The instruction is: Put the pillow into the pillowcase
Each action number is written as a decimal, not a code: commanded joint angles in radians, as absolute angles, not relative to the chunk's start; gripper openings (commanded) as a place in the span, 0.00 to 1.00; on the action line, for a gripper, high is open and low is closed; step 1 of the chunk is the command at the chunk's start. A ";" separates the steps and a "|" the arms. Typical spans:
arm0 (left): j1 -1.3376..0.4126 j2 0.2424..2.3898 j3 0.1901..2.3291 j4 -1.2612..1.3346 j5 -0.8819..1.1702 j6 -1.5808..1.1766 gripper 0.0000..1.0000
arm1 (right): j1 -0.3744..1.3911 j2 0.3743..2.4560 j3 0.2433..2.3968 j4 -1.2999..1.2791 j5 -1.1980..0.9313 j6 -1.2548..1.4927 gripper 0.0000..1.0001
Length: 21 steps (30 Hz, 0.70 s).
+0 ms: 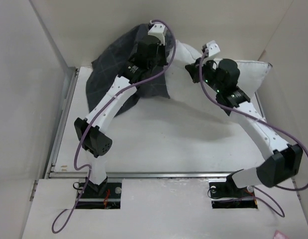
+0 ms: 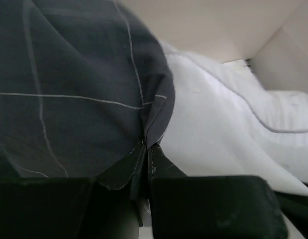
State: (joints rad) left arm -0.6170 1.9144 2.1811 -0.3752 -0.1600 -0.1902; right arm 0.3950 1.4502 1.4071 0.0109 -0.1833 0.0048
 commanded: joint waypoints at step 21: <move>-0.784 1.280 1.223 -0.044 -0.129 -0.400 0.00 | 0.600 1.690 0.934 0.575 -0.351 0.219 0.00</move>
